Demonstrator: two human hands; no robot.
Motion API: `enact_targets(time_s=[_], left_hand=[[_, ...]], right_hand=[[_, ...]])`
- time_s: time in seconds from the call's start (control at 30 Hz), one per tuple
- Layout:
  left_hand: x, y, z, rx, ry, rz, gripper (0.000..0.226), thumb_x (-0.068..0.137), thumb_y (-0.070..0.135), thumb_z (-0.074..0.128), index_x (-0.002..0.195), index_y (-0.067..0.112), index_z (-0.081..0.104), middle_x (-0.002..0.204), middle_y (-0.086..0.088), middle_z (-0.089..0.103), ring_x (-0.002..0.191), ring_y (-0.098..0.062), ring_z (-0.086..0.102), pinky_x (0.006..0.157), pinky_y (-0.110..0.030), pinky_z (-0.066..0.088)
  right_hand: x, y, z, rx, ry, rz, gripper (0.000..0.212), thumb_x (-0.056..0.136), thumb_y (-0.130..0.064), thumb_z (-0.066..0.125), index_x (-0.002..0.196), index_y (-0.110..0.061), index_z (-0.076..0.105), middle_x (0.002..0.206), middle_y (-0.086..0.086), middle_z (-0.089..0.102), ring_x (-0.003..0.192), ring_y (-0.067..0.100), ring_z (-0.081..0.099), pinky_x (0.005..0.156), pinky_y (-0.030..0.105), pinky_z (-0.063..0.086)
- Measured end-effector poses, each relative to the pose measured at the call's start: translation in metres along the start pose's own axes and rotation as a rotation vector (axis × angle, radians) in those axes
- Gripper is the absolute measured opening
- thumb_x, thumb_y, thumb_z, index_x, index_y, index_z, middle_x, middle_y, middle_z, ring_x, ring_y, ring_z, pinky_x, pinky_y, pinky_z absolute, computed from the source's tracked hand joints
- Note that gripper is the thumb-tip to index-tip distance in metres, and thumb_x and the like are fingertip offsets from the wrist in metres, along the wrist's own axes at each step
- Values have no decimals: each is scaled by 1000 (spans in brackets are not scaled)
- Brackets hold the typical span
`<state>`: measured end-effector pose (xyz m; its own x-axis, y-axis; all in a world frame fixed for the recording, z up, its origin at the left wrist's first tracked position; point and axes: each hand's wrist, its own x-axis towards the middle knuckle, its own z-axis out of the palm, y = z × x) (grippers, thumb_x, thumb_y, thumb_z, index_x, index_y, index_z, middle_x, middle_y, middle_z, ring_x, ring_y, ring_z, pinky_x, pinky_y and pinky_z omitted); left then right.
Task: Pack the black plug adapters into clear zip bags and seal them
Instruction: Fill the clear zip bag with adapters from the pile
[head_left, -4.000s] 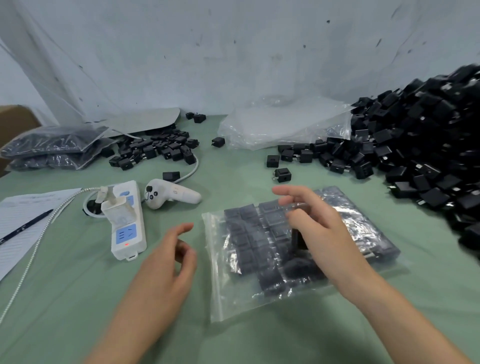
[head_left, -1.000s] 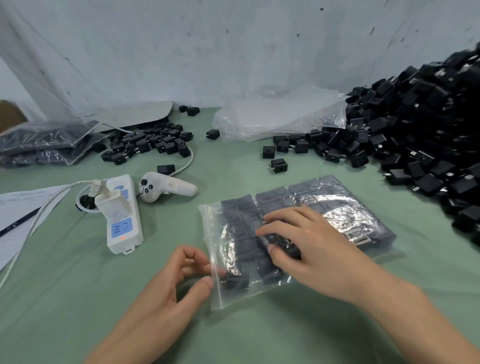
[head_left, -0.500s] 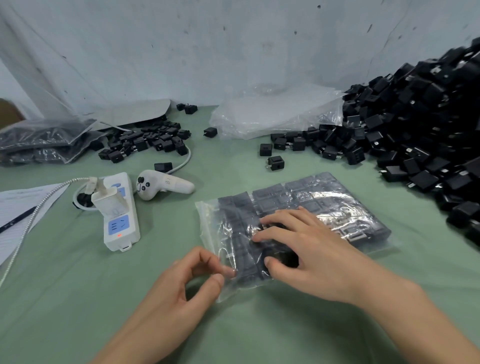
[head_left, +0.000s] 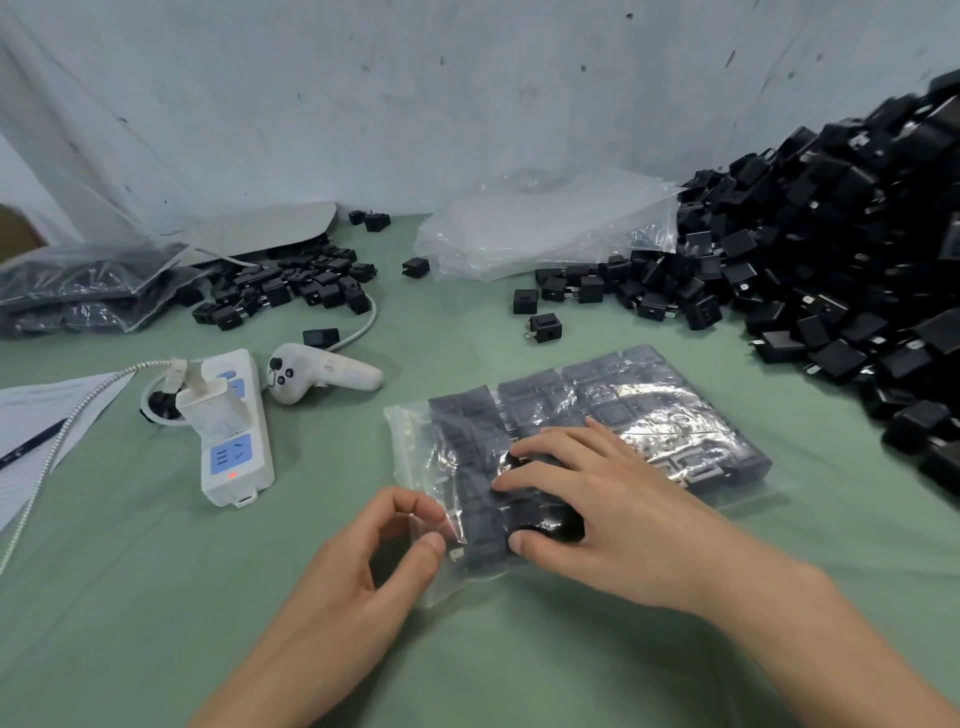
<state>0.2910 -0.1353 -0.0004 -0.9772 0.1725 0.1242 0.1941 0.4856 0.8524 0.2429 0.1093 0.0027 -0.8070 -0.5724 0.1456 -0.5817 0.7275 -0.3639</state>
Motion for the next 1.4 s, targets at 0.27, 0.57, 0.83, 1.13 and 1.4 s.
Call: enact_targets(time_s=[0.27,0.57,0.83,1.13,1.4], left_hand=[[7,1,-1,-54,51,-101,17,98,27,54,101,41,62,95,10,76,74,-10,66,65,-16,45],[18,1,-4,53,218,-106,18,98,35,49,95,42,66,79,11,75,69,-1,67,61,-7,43],[92,41,4,180,377,24,12,96,37,56,105,44,55,101,27,64,93,8,60,78,-19,48],[281,40,87,727,-82,-92,89,88,63,57,156,21,17,162,-11,16,147,-34,24,119,-50,26],[334,20,142,707,47,-174,100,81,78,47,156,23,12,162,-15,16,146,-38,23,117,-57,19]], right_hand=[[0,3,-4,18,28,3,51,94,-71,37,140,-49,44,144,-29,34,140,-7,17,121,25,-7],[1,13,-13,84,144,64,48,98,-65,29,138,-45,49,139,-30,41,138,-6,22,122,33,19],[-8,60,-38,87,361,413,39,99,-41,39,136,-37,53,136,-18,49,132,7,35,117,35,29],[-16,95,-45,208,488,525,33,101,-34,41,131,-39,54,129,-21,49,127,4,34,111,31,31],[-17,126,-55,314,645,592,31,98,-33,41,122,-43,57,119,-29,45,115,-5,29,96,25,28]])
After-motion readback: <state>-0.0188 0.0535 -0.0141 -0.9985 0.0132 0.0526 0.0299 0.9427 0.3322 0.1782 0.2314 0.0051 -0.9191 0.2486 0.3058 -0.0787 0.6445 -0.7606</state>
